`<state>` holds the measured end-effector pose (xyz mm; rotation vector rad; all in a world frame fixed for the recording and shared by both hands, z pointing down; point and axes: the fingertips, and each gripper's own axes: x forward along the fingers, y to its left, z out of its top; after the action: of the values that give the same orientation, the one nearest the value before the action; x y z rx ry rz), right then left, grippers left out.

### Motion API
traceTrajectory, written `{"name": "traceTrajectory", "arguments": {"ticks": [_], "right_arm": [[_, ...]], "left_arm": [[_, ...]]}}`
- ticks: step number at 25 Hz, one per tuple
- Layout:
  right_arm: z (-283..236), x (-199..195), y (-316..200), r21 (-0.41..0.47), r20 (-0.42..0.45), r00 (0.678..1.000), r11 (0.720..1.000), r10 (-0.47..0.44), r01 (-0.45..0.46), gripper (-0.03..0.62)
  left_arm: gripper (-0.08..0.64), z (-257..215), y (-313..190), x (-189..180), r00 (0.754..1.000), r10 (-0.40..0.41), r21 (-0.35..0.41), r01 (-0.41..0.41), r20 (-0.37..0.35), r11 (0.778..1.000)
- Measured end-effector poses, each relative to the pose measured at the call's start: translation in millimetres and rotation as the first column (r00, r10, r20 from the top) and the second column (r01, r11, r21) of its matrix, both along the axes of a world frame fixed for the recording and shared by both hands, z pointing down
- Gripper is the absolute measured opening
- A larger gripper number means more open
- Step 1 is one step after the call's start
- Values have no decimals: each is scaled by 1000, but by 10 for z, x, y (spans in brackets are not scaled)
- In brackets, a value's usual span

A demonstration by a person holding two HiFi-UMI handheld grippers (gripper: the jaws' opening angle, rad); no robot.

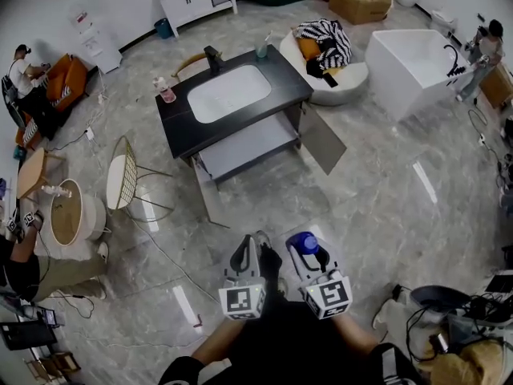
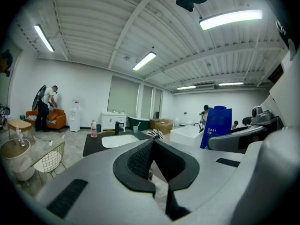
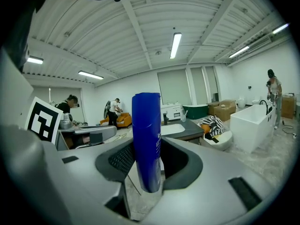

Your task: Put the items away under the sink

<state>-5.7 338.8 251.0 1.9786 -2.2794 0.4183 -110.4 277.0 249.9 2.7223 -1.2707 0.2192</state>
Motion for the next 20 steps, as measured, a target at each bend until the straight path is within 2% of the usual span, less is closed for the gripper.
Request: {"name": "traceTrajectory", "arguments": {"ticks": [6,9,13,20], "right_arm": [[-13,318,-725,-32,-18,999,999,35,-36,158],[-1,451,-1131,4,-20,1000,1000,17,-17,158],[-75,560,-1769,-10,-48,999,1000,-7,6,158],[-94,685,-2655,2,-64,997,999,-52,52,158]], "left_arm": [[15,64,-753,259,1000,22,-2,-22,20,1000],[15,-11,-1175,387,1000,11,4,-11,-1,1000],[15,-117,-1759,484,999,-5,4,5,-43,1000],[16,-65,-2530,600,998,-42,-8,41,-50,999]]}}
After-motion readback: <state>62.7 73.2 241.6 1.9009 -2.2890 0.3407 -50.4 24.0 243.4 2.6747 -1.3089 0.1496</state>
